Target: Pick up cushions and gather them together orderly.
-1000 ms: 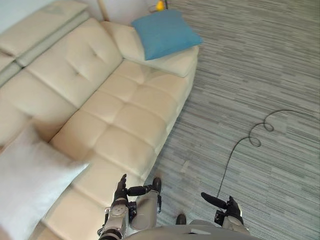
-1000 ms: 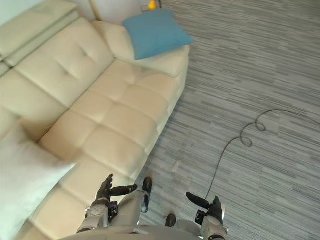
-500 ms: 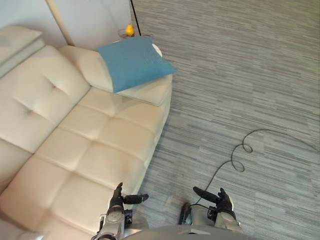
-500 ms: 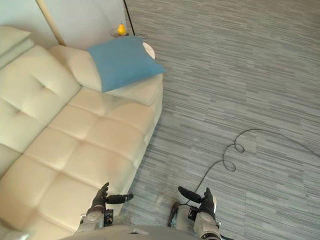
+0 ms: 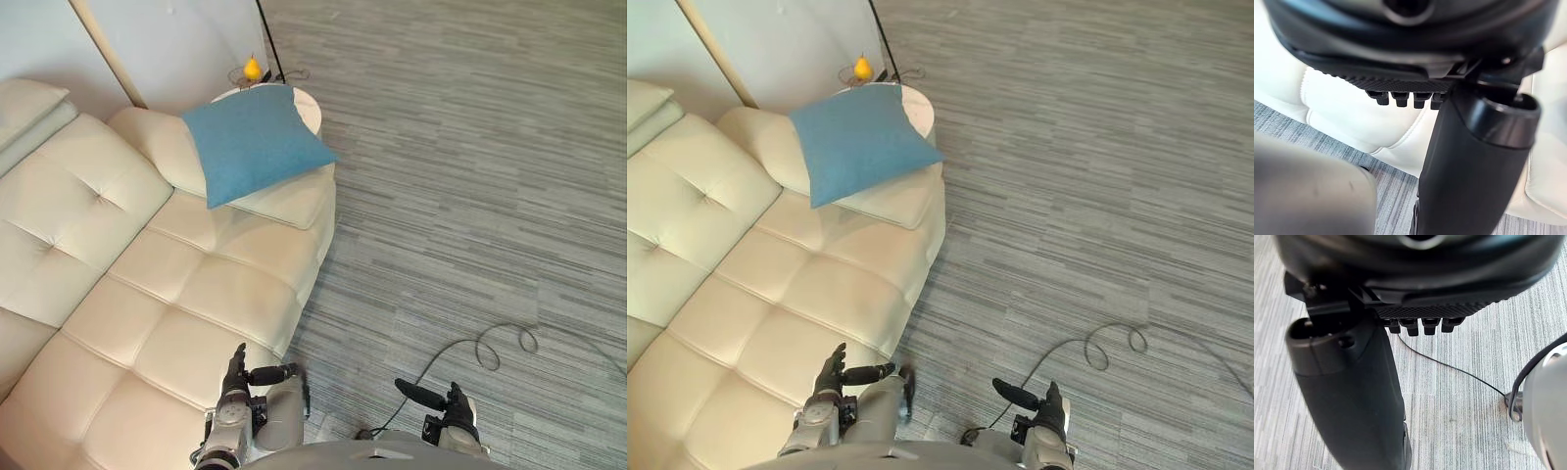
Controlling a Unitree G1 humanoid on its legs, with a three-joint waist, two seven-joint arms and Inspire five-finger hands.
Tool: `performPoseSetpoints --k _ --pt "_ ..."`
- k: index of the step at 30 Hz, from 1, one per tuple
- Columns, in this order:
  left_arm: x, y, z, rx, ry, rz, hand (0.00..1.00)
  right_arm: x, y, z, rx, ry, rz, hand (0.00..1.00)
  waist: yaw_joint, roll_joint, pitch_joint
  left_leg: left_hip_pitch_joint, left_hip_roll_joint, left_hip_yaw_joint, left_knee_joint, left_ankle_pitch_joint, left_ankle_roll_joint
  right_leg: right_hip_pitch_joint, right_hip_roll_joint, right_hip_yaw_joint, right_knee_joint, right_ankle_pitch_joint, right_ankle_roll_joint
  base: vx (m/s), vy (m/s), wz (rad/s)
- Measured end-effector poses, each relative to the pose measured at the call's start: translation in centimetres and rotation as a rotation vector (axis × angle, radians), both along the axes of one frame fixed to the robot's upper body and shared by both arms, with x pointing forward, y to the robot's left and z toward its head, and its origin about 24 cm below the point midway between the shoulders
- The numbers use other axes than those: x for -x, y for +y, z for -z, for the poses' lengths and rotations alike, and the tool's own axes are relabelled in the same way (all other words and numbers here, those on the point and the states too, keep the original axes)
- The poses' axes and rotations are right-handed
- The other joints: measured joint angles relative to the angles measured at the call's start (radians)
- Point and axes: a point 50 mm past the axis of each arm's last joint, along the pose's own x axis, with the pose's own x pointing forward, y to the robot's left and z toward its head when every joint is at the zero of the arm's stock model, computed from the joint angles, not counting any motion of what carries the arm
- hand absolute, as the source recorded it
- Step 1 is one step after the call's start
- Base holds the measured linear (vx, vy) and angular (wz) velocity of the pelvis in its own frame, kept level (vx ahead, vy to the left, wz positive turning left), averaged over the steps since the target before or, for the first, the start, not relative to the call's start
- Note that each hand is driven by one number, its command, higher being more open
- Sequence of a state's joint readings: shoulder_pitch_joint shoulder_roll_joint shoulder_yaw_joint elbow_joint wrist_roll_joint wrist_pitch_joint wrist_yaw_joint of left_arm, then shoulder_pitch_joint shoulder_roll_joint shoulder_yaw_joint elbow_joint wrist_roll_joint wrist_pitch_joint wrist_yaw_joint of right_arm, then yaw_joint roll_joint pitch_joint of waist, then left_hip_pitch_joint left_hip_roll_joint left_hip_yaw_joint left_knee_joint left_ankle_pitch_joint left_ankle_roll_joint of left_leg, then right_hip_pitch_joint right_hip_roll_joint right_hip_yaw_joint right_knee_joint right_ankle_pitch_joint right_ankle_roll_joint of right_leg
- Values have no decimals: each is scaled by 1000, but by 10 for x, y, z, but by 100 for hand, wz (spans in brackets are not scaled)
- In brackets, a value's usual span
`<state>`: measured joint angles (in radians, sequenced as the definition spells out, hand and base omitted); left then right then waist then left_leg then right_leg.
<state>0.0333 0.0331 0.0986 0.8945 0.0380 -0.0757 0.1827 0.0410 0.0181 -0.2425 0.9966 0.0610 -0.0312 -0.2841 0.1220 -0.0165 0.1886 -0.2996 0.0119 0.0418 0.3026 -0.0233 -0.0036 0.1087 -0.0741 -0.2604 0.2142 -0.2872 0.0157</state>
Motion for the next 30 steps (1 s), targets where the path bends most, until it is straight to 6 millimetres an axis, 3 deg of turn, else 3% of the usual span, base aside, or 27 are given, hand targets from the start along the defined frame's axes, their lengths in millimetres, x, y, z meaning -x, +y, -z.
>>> performPoseSetpoints --k 2,4,7,8,9,10,11,14,15,16,17,18,19,20,21,23,25,26,27,28,30 --pt "-1 2 0 -1 2 1 100 -1 4 0 -11 -2 3 100 1 -14 -5 2 -10 29 68 -60 19 12 -22 36 24 2 9 457 110 -23" --pt "1 2 1 -3 10 6 100 0 6 1 -16 1 5 100 3 -16 -7 38 -16 49 98 -102 37 -7 -48 73 151 -11 31 459 138 -24" --pt "3 1 3 -15 33 42 100 -1 5 -2 -19 -21 9 100 -8 -18 -9 148 -26 56 98 -188 52 -165 -117 100 626 82 122 380 72 -10" --pt "6 1 5 -18 53 47 100 -3 4 -2 -9 -27 -10 100 -17 -25 -13 213 -26 47 89 -224 52 -247 -153 86 807 64 98 332 3 7" --pt "6 1 5 -18 53 46 100 -3 4 -3 -9 -27 -10 100 -17 -25 -14 214 -26 46 89 -224 52 -247 -153 85 808 64 97 303 -41 16" --pt "6 1 5 -20 53 44 100 -3 4 -3 -7 -31 -9 100 -26 -20 -18 251 -19 31 68 -236 45 -288 -159 57 825 49 75 298 -83 17" --pt "7 1 6 -23 59 41 100 -3 3 -3 -6 -32 -9 100 -28 -22 -16 310 -6 24 27 -238 45 -311 -157 34 768 27 45 352 -137 21" --pt "11 0 8 -23 75 35 100 -5 0 -4 4 -41 -9 100 -43 -11 -19 381 48 3 -31 -245 13 -352 -121 10 526 14 43 322 -210 19" --pt "13 1 9 -25 88 35 100 -7 0 -5 4 -46 -9 100 -51 -13 -19 406 74 -6 -58 -253 -28 -377 -100 32 325 44 60 395 -333 17" --pt "14 2 9 -28 92 35 100 -7 0 -4 2 -46 -10 100 -53 -17 -20 411 79 -9 -61 -259 -39 -383 -94 43 271 90 56 440 -372 13" --pt "17 3 11 -30 109 36 100 -7 -3 -4 6 -41 -8 100 -61 -8 -19 428 98 -25 -63 -274 -67 -363 -67 38 264 156 11 302 -254 -3" --pt "22 -1 14 -17 130 40 100 -4 -10 -4 21 -32 6 100 -59 20 -20 436 123 -36 -75 -266 -67 -363 -40 39 289 138 -2 296 -261 -4" --pt "22 -2 15 -13 133 42 100 -4 -13 -4 25 -34 15 100 -60 23 -20 439 127 -39 -77 -263 -70 -366 -36 42 302 125 -3 272 -268 -5" --pt "23 -4 15 -9 137 42 100 0 -16 -3 28 -19 38 100 -65 28 -18 456 132 -49 -83 -254 -81 -372 -34 42 341 70 -15 334 -339 6" --pt "27 -5 17 -3 144 32 100 5 -17 -1 19 -3 70 100 -71 36 -23 443 148 -70 -21 -253 -85 -355 -22 28 357 24 -31 393 -397 14" --pt "27 -4 17 -3 144 28 100 7 -18 -1 22 1 69 100 -77 42 -26 378 167 -105 115 -257 -93 -319 -4 3 323 16 -37 313 -308 33" --pt "22 -2 12 15 100 -25 100 9 -21 -1 31 8 58 100 -68 61 -13 158 215 -148 597 -250 -114 -177 60 -57 220 9 -61 316 -221 58" --pt "19 0 10 16 80 -39 100 9 -18 0 31 10 37 100 -59 53 -10 106 212 -118 664 -256 -105 -131 67 -71 191 3 -70 248 -142 34" --pt "18 0 9 15 74 -39 100 8 -17 0 30 10 31 100 -57 51 -9 93 209 -107 668 -258 -101 -119 67 -72 183 2 -70 220 -96 15" --pt "13 -1 7 16 48 -34 100 8 -14 0 22 7 28 100 -43 42 -6 52 194 -42 612 -275 -79 -75 65 -76 143 4 -67 231 -46 9" --pt "10 -2 6 19 36 -25 100 6 -12 0 19 2 28 100 -40 41 -5 17 162 29 440 -282 -56 -33 53 -93 100 6 -63 312 18 19"
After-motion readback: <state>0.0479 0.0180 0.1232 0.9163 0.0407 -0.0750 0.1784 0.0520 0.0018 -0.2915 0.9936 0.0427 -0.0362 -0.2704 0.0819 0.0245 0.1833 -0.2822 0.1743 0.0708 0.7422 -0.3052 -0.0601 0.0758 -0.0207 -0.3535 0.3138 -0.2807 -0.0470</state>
